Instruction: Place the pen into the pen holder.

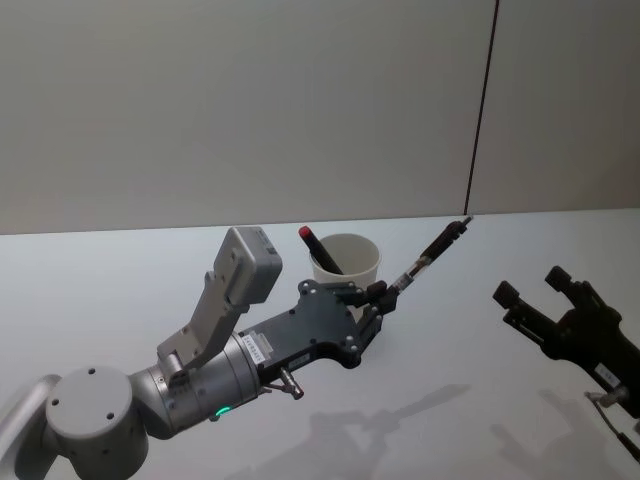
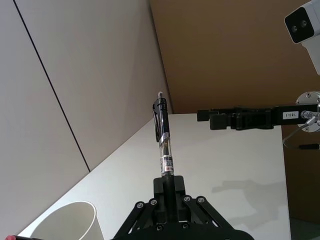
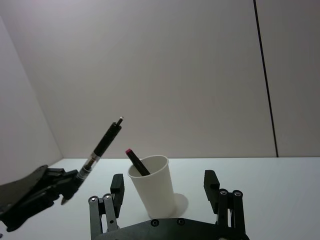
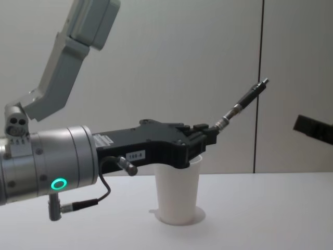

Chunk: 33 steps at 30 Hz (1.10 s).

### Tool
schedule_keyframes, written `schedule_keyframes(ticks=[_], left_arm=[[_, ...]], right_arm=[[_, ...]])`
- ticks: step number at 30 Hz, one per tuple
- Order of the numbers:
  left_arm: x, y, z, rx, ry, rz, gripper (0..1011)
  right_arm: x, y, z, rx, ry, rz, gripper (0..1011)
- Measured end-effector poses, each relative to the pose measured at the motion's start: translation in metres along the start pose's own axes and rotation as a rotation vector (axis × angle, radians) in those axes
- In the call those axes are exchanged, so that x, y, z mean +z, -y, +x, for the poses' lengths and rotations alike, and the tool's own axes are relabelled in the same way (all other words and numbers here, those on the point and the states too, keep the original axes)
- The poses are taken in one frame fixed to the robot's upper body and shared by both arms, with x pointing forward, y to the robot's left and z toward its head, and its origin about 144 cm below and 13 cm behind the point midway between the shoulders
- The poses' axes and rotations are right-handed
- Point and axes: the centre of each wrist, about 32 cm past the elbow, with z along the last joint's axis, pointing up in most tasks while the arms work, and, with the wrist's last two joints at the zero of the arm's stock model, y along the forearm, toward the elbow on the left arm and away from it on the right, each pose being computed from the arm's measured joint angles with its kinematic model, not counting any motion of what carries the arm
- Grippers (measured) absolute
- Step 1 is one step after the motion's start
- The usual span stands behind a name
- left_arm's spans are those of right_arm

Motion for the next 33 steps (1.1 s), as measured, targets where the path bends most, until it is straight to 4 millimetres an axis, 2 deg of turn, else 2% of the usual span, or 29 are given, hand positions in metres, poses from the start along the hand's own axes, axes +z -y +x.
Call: schedule_keyframes(ticks=[15, 33], left_arm=[[0.000, 0.000, 0.000, 0.000, 0.000, 0.000, 126], [0.000, 0.000, 0.000, 0.000, 0.000, 0.000, 126]], right_arm=[[-0.007, -0.011, -0.006, 0.076, -0.181, 0.061, 1001], [-0.017, -0.042, -0.024, 0.102, -0.328, 0.083, 1001]])
